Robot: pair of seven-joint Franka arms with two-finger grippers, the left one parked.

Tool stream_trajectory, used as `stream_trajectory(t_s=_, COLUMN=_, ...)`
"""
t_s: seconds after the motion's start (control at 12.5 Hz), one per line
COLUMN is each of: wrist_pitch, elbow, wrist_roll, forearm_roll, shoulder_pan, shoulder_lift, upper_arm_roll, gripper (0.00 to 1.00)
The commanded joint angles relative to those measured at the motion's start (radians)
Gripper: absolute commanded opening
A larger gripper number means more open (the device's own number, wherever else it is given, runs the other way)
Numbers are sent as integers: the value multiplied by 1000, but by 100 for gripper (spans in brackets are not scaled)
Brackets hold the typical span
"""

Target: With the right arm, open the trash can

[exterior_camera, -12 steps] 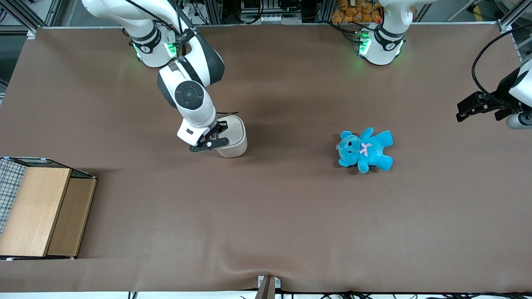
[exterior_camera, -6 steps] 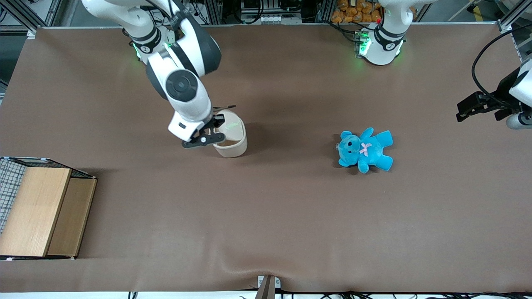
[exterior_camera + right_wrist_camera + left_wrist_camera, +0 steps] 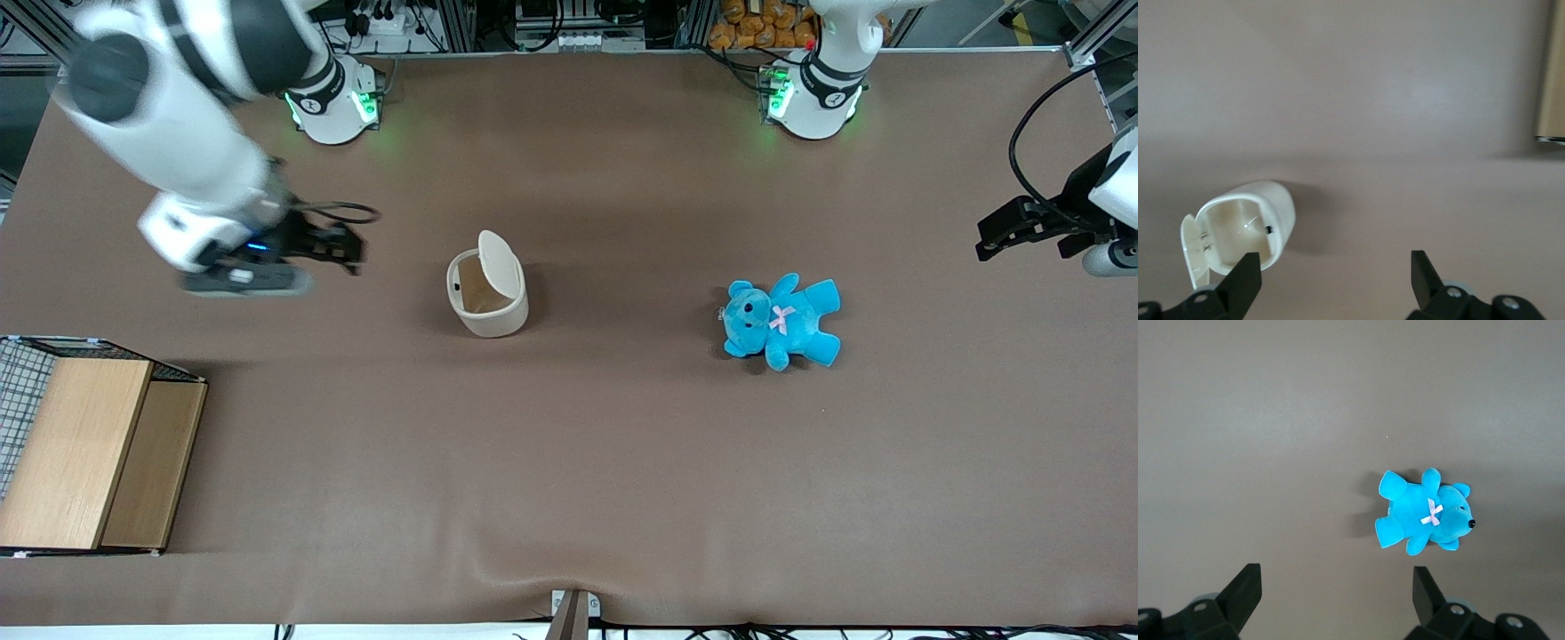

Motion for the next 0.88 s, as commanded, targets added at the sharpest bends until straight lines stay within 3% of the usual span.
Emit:
stream_trajectory(t_s=0.0, wrist_pitch=-42, elbow=-24, wrist_roll=-29, forearm_roll=-4, shoulder_pan=-101, shoulder_lift=-100, upper_arm_roll=20, gripper=100)
stream_trajectory(t_s=0.24, wrist_pitch=-50, elbow=-19, wrist_roll=-245, forearm_roll=-10, shoulder_pan=-196, shoulder_lift=-160, upper_arm_roll=8, gripper=100)
stream_trajectory(t_s=0.8, wrist_pitch=-134, elbow=41, wrist_roll=-327, forearm_roll=-5, shoulder_pan=-201, shoulder_lift=-167, upper_arm_roll=-80, gripper=100)
